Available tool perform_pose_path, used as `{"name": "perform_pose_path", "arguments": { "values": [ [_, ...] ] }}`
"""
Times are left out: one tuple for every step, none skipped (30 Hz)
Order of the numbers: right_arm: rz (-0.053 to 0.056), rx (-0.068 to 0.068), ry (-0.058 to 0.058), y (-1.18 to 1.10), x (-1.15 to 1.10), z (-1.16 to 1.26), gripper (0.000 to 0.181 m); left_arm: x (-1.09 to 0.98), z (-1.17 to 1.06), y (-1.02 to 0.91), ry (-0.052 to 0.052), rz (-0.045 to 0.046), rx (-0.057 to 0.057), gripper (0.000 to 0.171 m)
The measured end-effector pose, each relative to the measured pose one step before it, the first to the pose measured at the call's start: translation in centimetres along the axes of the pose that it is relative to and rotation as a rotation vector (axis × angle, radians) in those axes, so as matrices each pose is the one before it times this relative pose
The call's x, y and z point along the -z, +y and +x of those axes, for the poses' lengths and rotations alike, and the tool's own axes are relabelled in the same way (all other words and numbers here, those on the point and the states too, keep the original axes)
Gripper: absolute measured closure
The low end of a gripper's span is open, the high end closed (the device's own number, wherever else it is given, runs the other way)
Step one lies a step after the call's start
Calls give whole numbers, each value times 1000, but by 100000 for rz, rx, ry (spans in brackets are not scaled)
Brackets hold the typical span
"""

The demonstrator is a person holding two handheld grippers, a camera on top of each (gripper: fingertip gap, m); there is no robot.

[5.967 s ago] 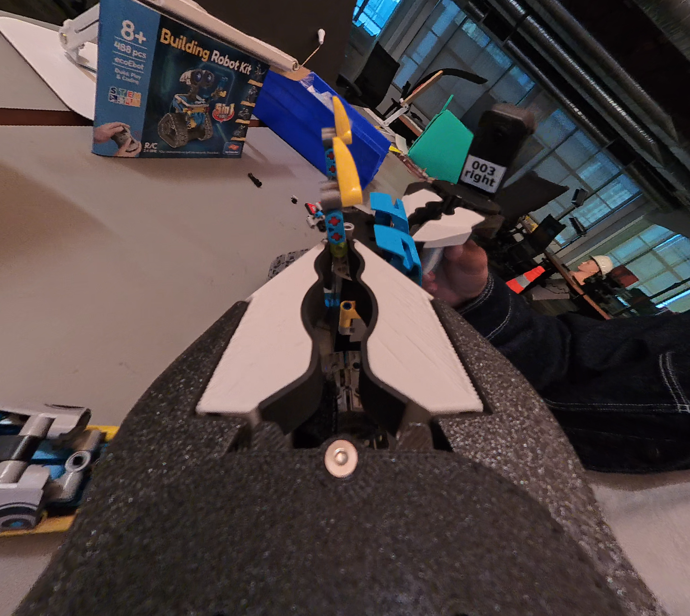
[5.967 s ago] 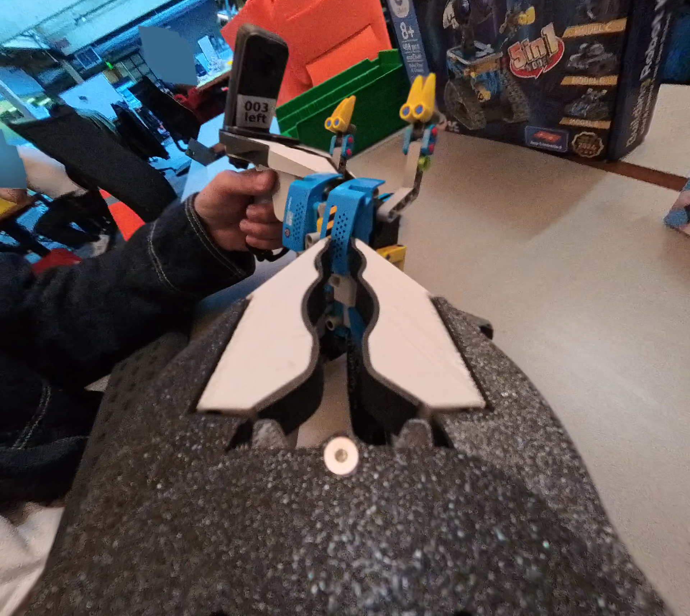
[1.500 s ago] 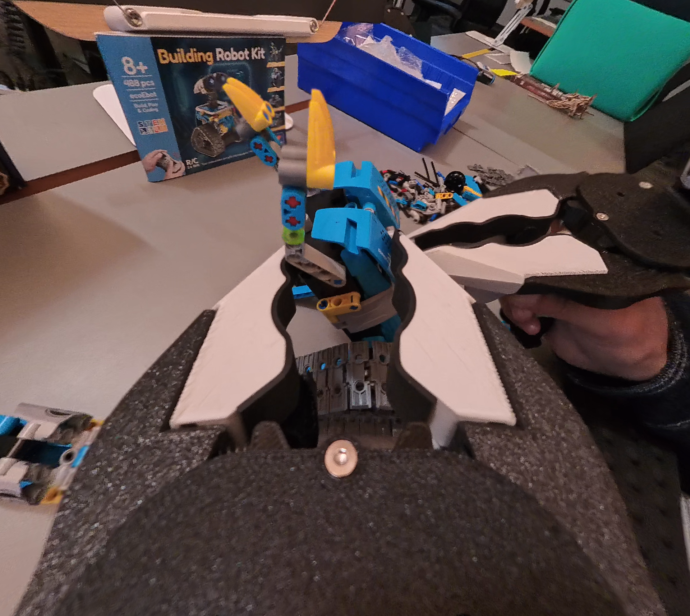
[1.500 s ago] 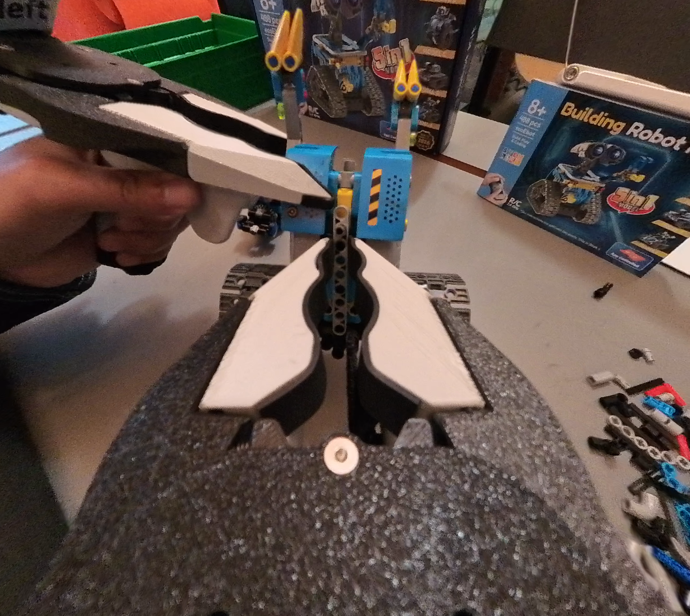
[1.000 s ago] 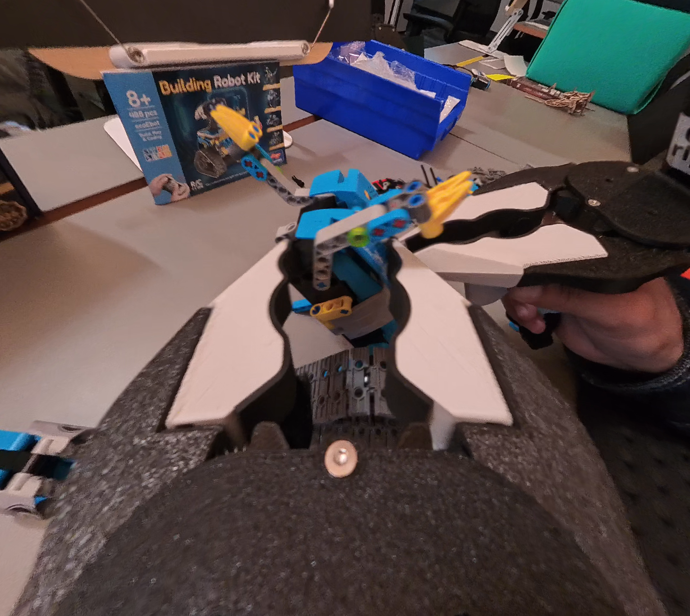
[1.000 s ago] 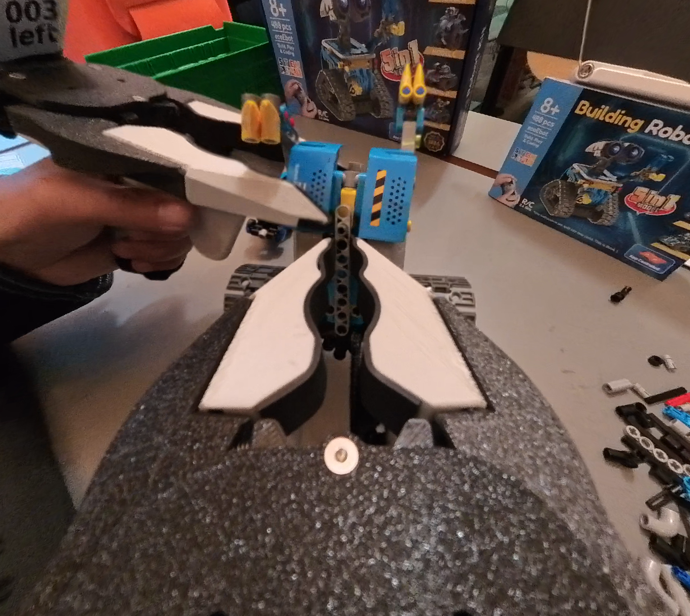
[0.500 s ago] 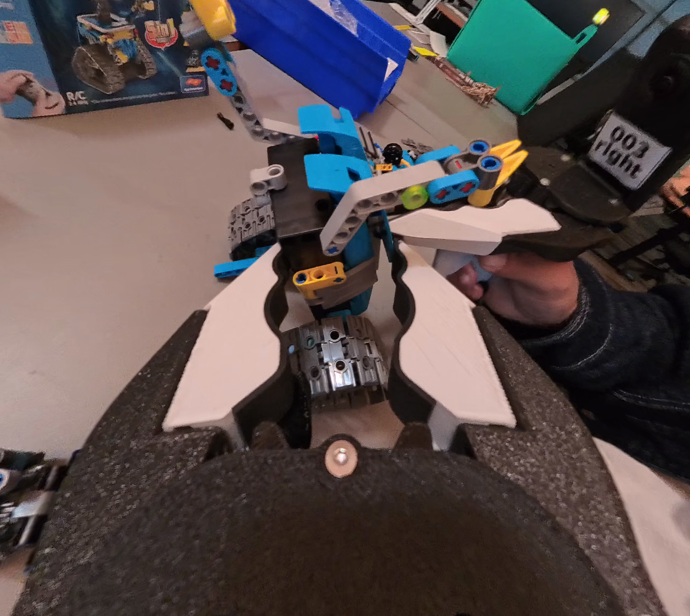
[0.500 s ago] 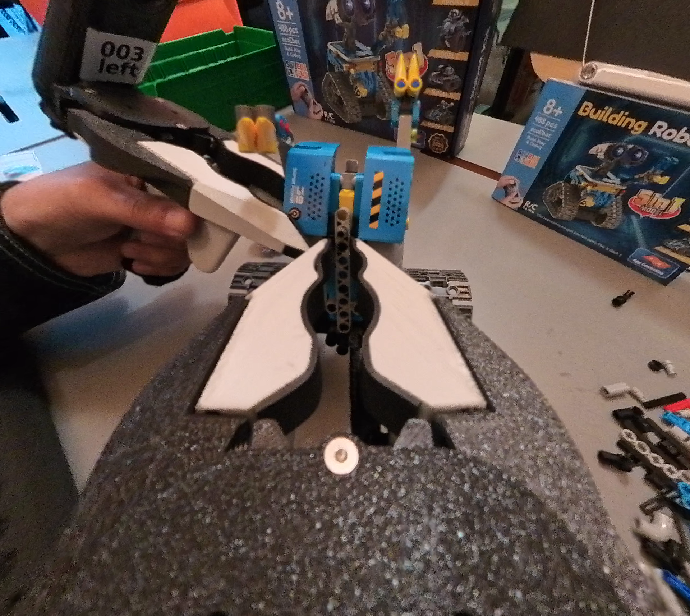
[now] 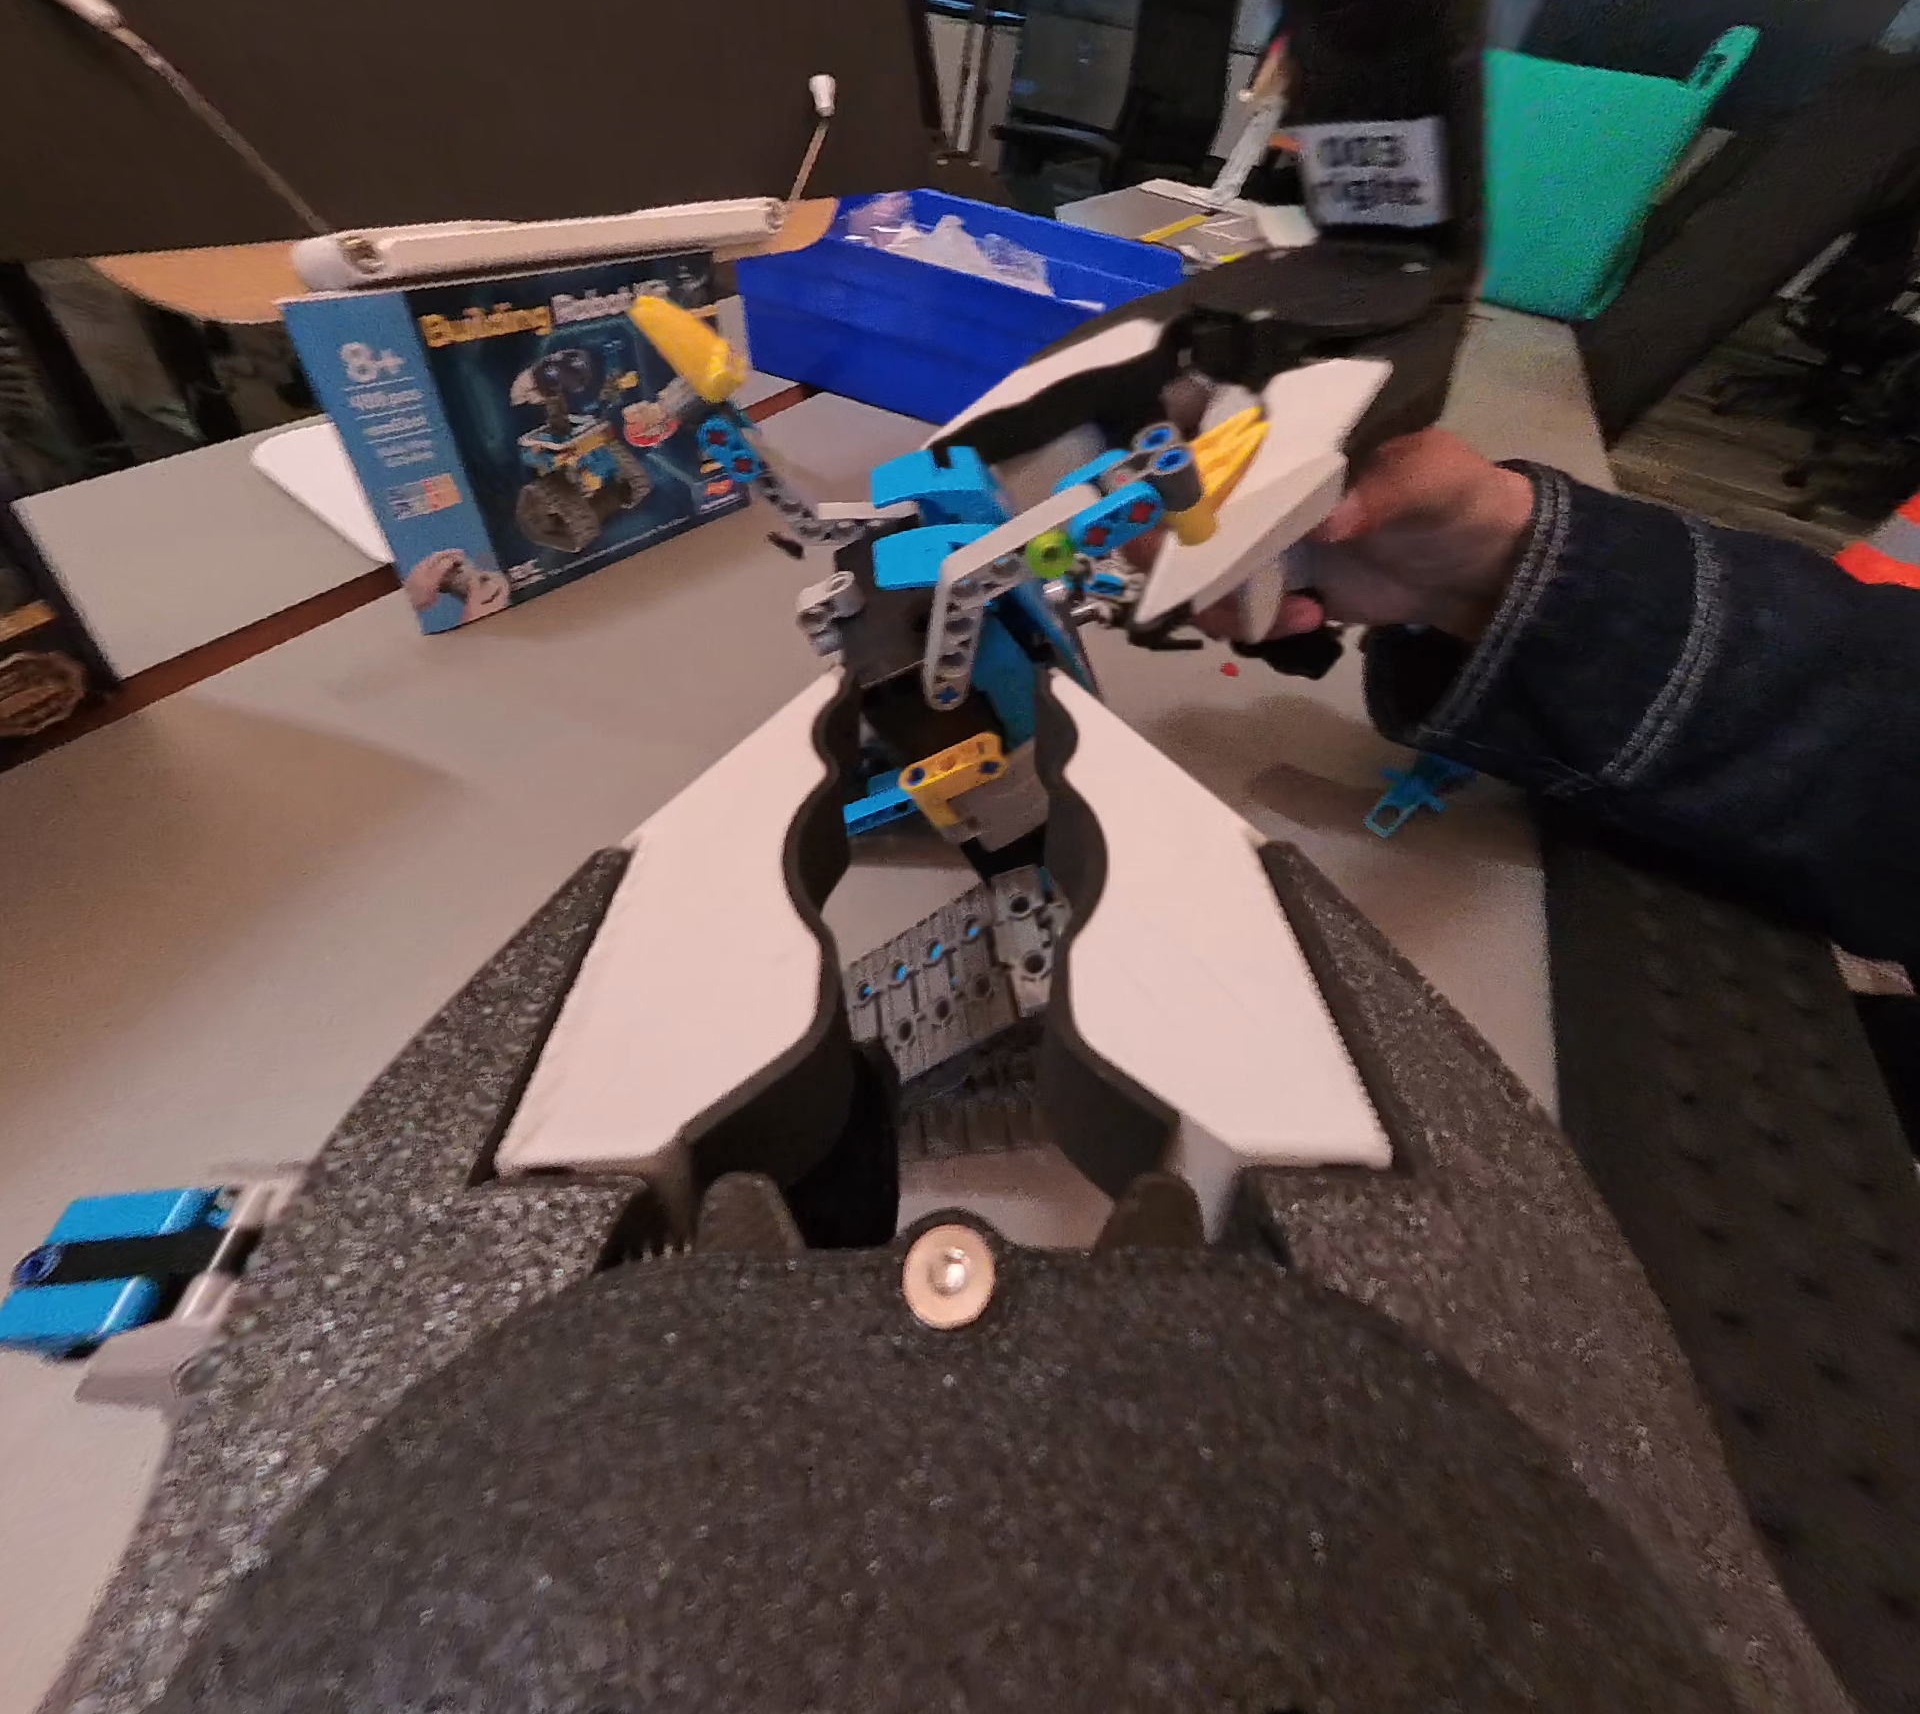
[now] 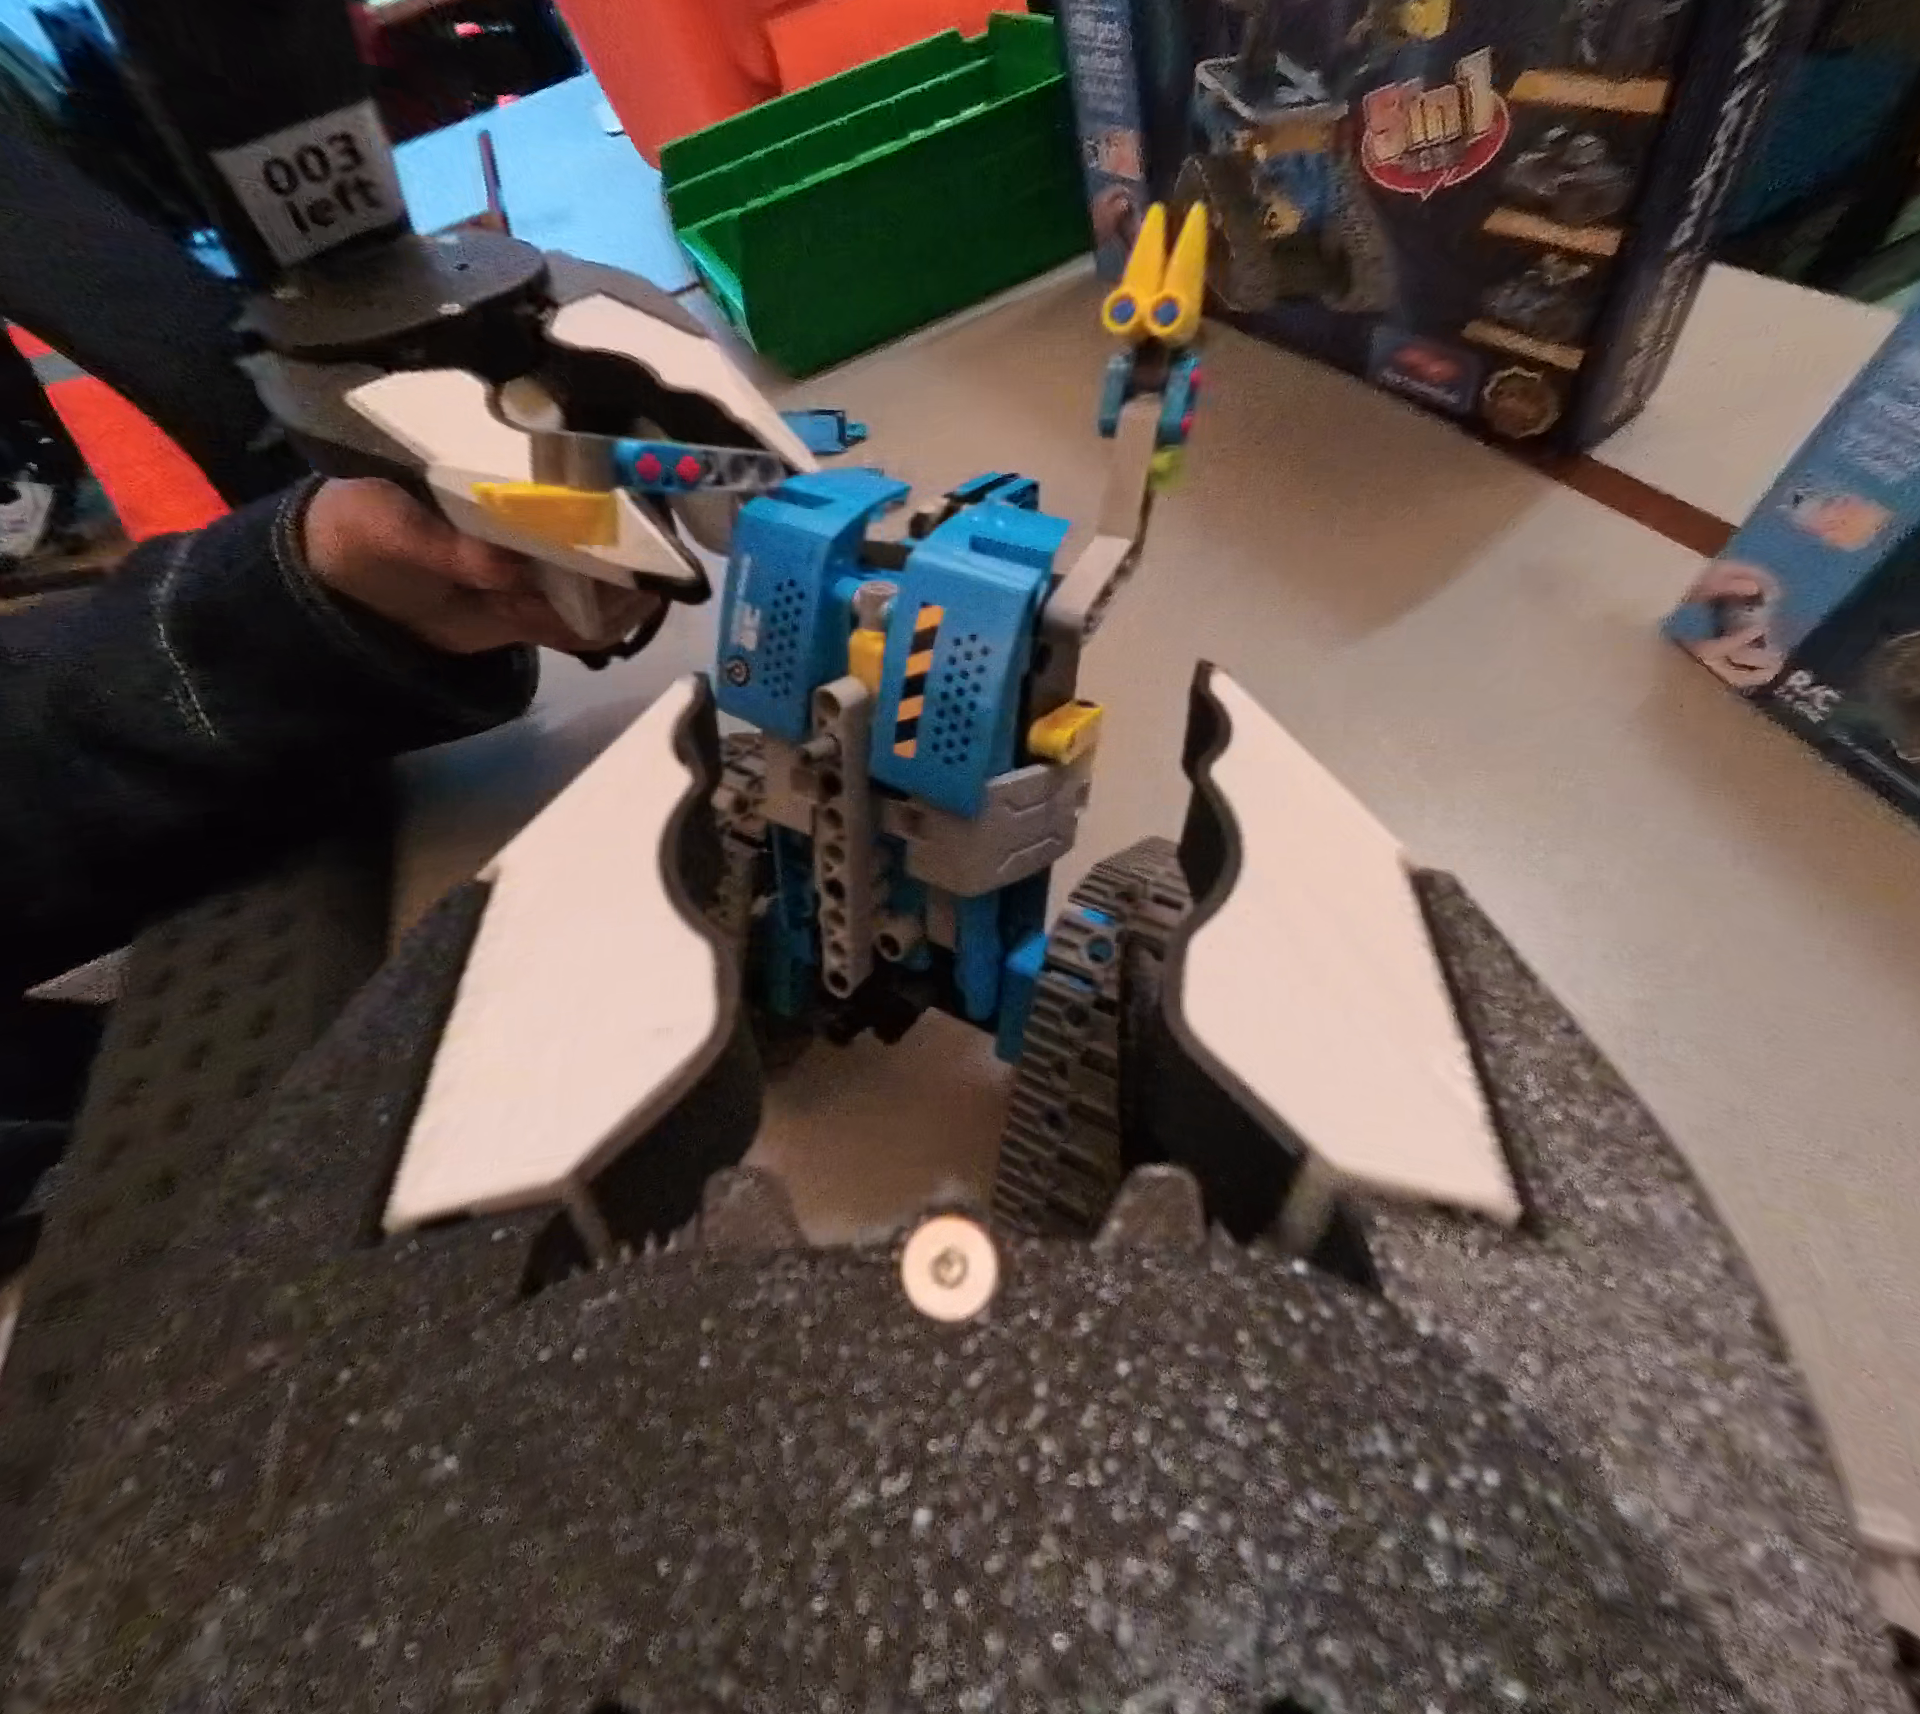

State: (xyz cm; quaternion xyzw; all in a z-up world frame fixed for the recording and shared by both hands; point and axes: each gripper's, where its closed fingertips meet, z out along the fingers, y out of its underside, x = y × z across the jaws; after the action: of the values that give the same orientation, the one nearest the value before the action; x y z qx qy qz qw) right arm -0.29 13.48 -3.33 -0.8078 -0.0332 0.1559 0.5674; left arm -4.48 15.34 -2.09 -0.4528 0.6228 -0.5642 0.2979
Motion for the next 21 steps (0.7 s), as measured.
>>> {"name": "perform_pose_path", "arguments": {
  "values": [
    [888, 561, -29, -47, -289, -349, 94, -286, -89, 143, -1844, -1181, -1850, 140],
    [274, 2439, 1495, -16, -304, -487, 95, -358, -277, 292, -3171, -2004, -2887, 140],
    [-568, 2360, 2527, 26, -319, -447, 96, -342, -79, 186, -2063, -1417, -3414, 142],
    [-1505, 1531, 3983, 154, -384, -183, 93, -244, 61, -57, -1168, -76, -3013, 147],
    [-782, 1741, 5633, 104, -316, 165, 90, -130, 119, -169, -564, 383, -1854, 152],
    [-330, 2079, 6855, 98, -232, 443, 96, -67, 181, -234, 10, 751, -1020, 155],
    [-98, 1970, 5946, 99, -152, 435, 102, -6, 115, -183, -469, 430, -1050, 165],
    [190, -920, 1615, -45, -9, 41, 103, -17, -32, 30, -1413, -681, -1314, 165],
    [-213, -2364, 488, -8, 63, 51, 105, -12, -6, -8, -1125, -130, -879, 165],
    [-724, -2087, 941, 61, 98, 122, 110, -46, -15, -2, -1035, -97, 922, 166],
    [-41, -1556, 1661, 20, 51, 214, 111, -58, 3, -4, -978, 163, 1579, 166],
    [-88, -32, -148, 41, -4, -31, 111, 34, 11, 14, -797, 268, 816, 166],
    [-506, 1156, -475, 24, -17, -89, 111, 121, 34, 39, -309, 320, 644, 166],
    [-906, 700, -77, 31, 6, -7, 111, 122, 53, 43, 440, 550, 1413, 166],
    [-70, -1560, 29, -14, -11, 33, 111, 83, 14, 11, 740, 457, 2476, 166],
    [487, -497, -646, -3, -74, -51, 111, 69, -4, 21, 507, 225, 2110, 166],
    [-273, -342, -595, 8, -37, 11, 111, 90, 15, 30, 563, 97, 1326, 166],
    [-184, 336, 102, -5, -39, 16, 112, 71, 29, 4, 485, 28, 1206, 166],
    [106, 1498, 84, 17, -28, -11, 111, 67, 15, 23, -82, -67, 373, 166],
    [-199, 48, 2856, 16, 109, 482, 112, 225, 74, -9, -44, 266, -188, 166],
    [-253, 1951, 11669, 87, 555, 2270, 112, 554, -3, -81, -203, 1008, 348, 166]
  ]
}}
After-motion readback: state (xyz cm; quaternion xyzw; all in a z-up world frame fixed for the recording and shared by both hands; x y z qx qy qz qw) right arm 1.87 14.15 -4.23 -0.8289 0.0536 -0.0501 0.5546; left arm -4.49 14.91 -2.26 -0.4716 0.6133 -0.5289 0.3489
